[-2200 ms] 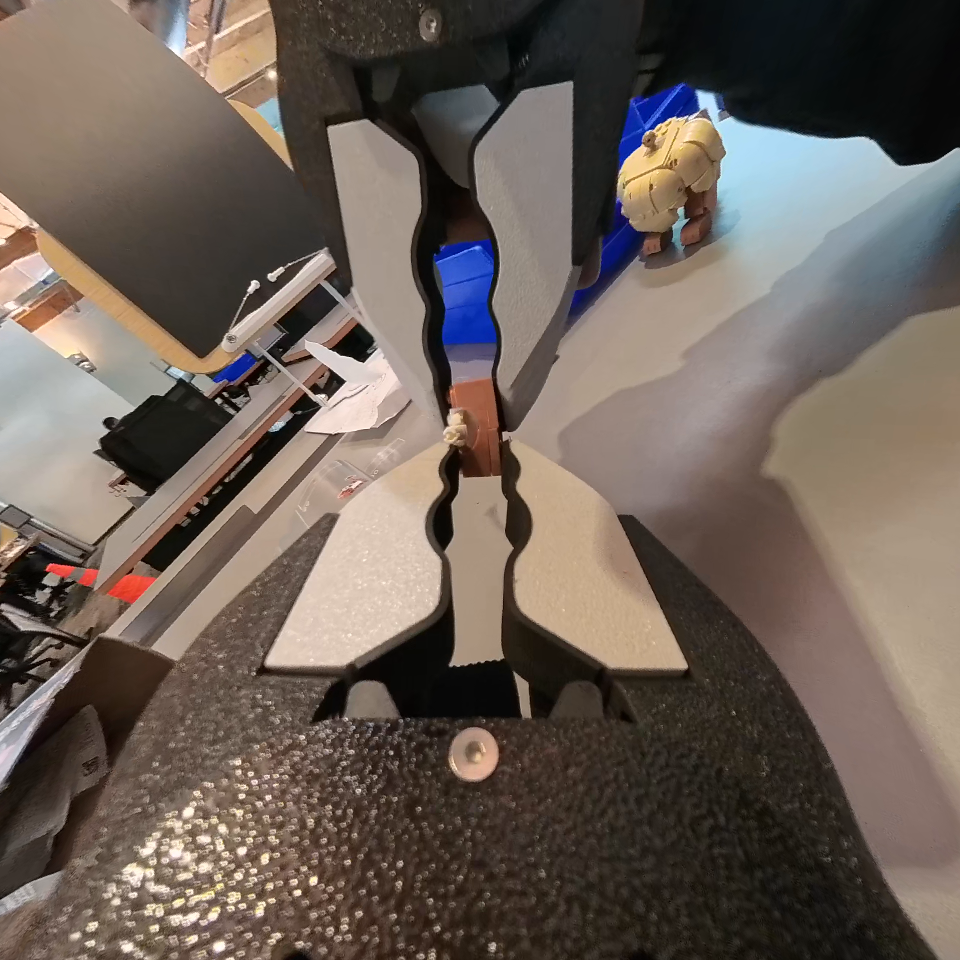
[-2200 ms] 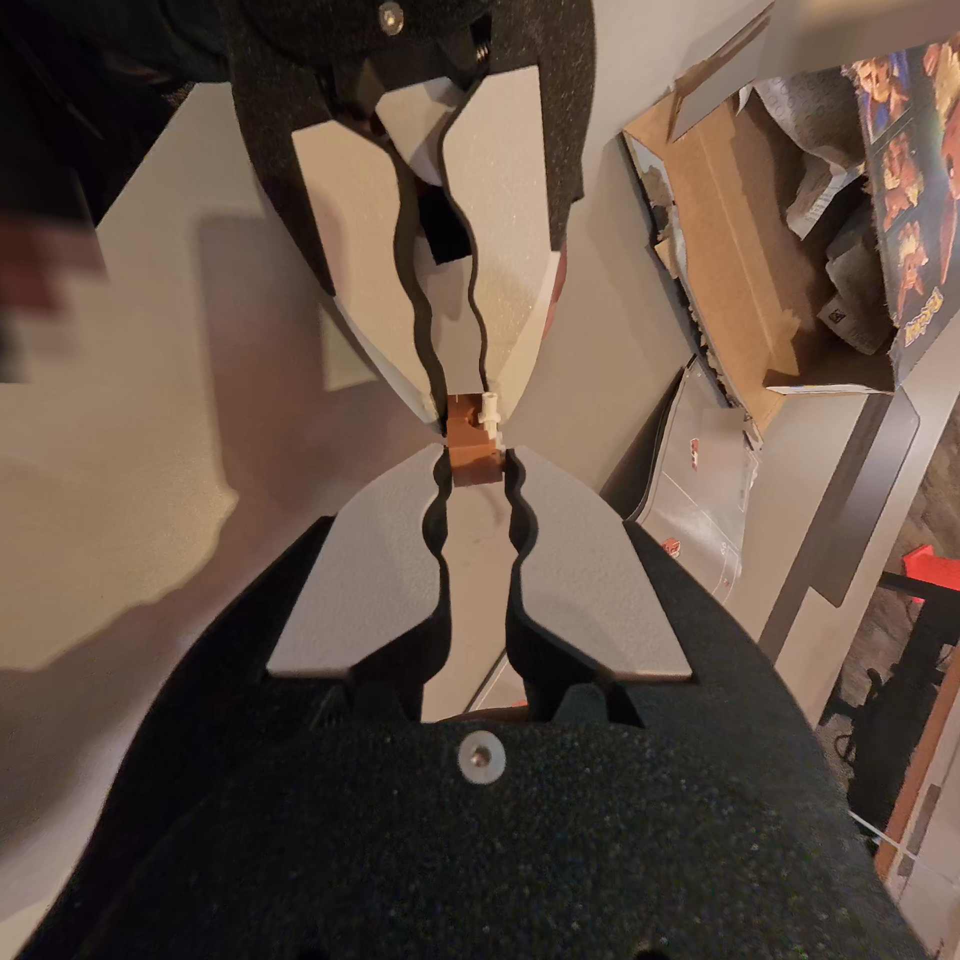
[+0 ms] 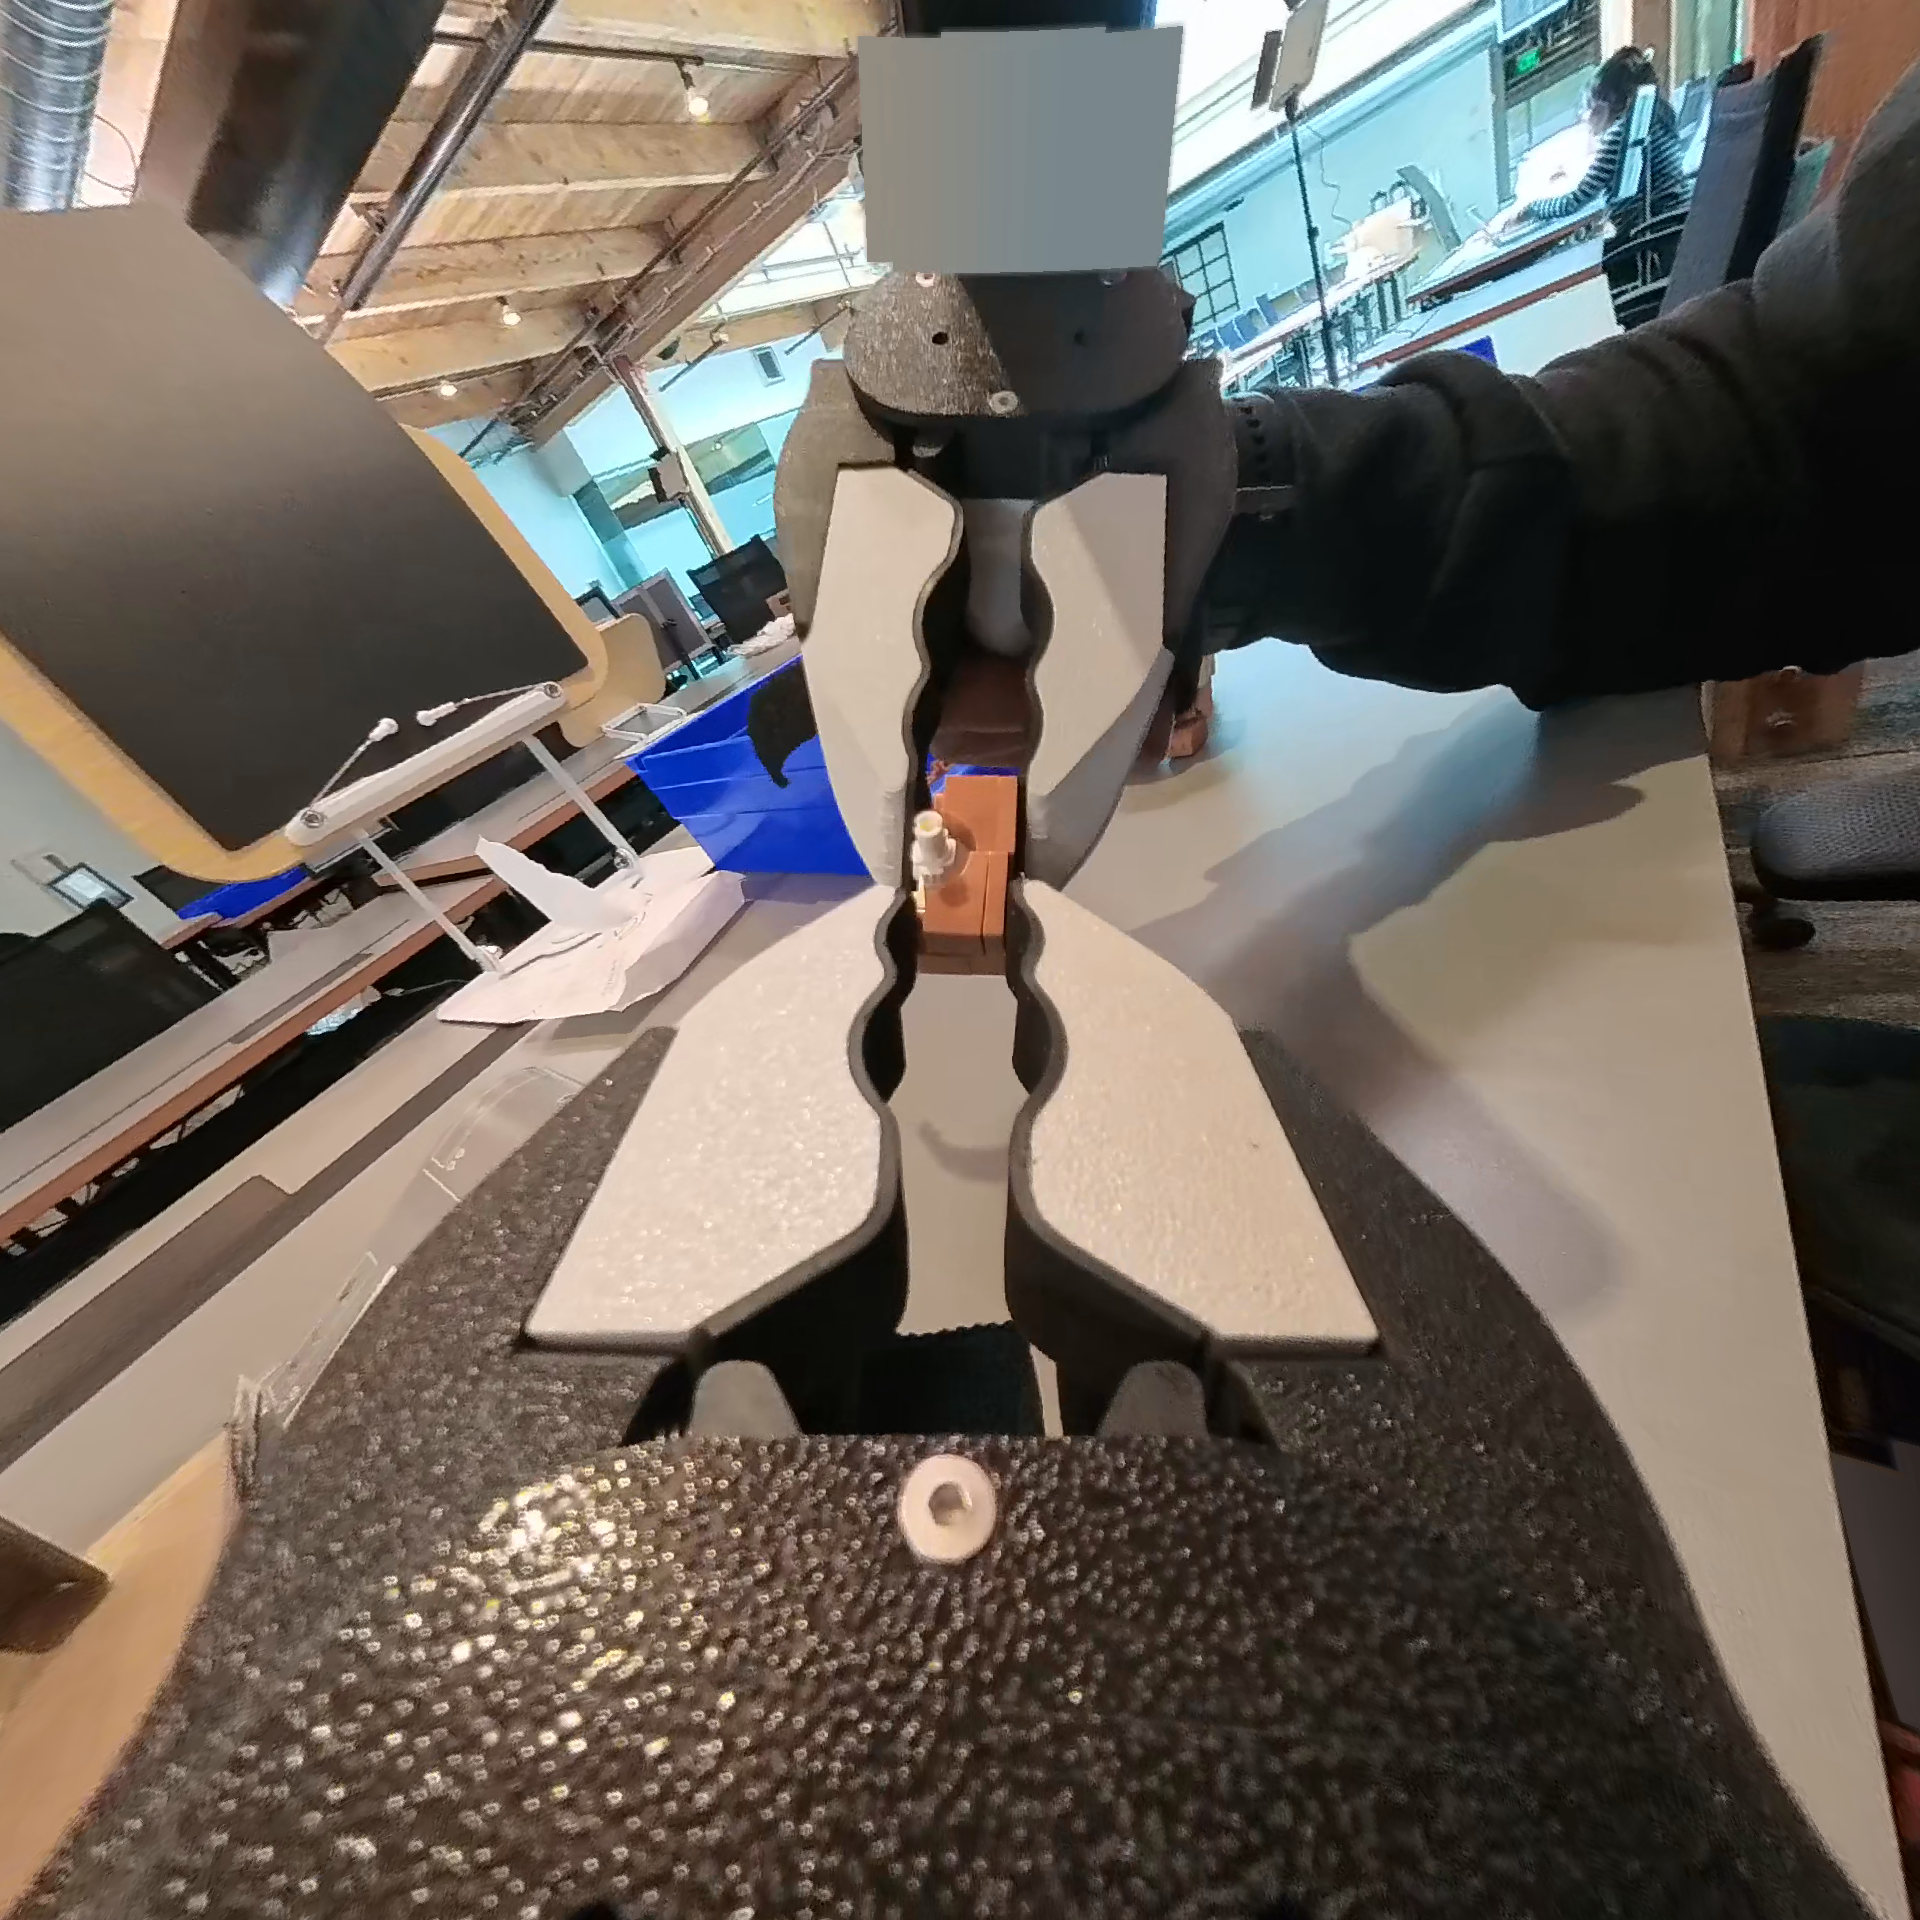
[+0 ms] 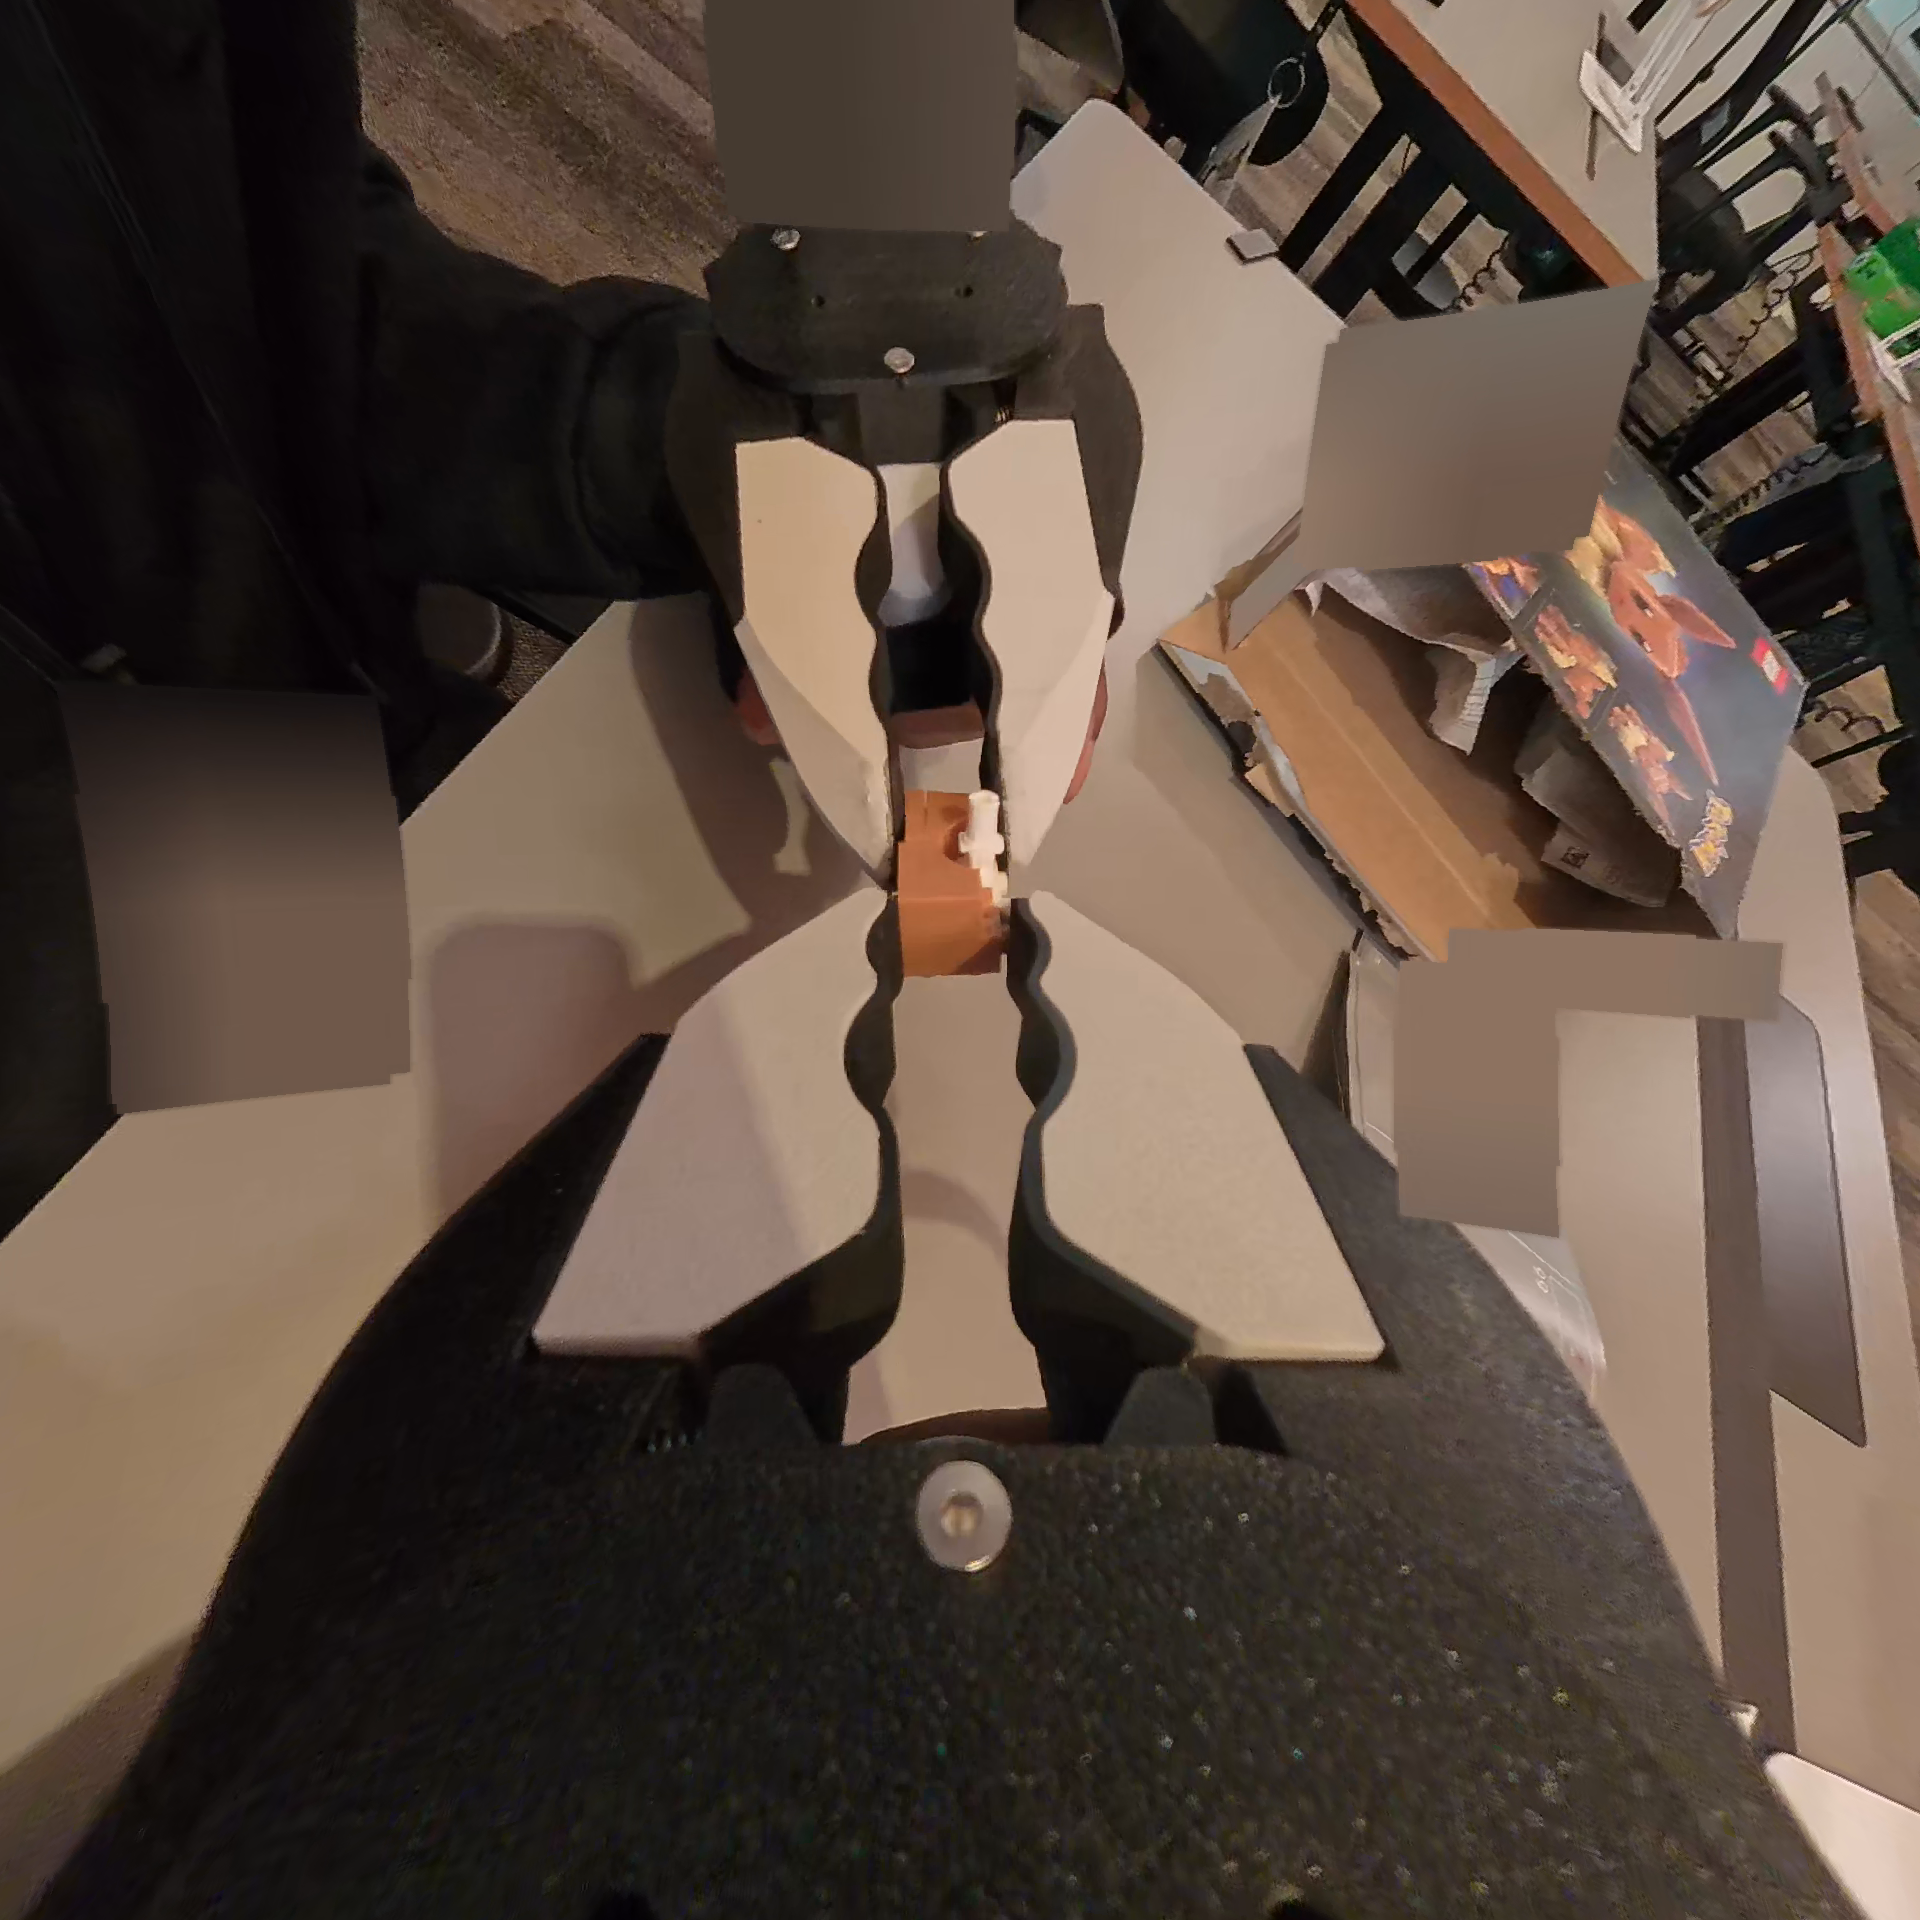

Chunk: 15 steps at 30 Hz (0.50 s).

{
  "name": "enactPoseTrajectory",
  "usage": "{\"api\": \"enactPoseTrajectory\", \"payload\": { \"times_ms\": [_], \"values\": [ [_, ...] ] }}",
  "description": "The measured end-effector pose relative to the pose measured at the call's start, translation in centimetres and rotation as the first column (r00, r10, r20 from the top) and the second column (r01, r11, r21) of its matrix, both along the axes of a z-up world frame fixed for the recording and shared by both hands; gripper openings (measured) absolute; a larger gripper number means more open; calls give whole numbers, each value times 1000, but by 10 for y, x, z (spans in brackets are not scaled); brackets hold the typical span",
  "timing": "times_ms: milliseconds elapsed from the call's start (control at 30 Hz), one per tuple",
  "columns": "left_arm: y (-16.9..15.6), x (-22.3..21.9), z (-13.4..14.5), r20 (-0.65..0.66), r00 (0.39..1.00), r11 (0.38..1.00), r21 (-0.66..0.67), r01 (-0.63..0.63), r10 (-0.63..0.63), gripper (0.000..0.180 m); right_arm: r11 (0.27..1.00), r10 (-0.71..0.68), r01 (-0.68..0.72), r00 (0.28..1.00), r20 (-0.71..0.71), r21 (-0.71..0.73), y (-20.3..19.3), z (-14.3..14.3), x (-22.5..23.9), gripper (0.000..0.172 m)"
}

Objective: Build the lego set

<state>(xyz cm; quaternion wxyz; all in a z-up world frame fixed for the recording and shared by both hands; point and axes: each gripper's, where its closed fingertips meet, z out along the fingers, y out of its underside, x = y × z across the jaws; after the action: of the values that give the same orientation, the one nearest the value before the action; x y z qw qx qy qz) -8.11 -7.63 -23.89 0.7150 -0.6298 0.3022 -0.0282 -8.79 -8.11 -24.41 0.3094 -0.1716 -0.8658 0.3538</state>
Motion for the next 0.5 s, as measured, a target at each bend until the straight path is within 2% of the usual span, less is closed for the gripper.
{"api": "enactPoseTrajectory", "payload": {
  "times_ms": [267, 500],
  "values": [
    [-1, 2, -2, -24, 1000, 1000, -5, 7, -7, 15, 1000, 15, -15, 1000, 5, 15, -1, -2, 2, 19],
    [-1, -4, 5, -17, 1000, 999, 41, -24, 24, 15, 999, -34, 36, 998, -57, 20, -1, 5, -3, 19]
  ]
}}
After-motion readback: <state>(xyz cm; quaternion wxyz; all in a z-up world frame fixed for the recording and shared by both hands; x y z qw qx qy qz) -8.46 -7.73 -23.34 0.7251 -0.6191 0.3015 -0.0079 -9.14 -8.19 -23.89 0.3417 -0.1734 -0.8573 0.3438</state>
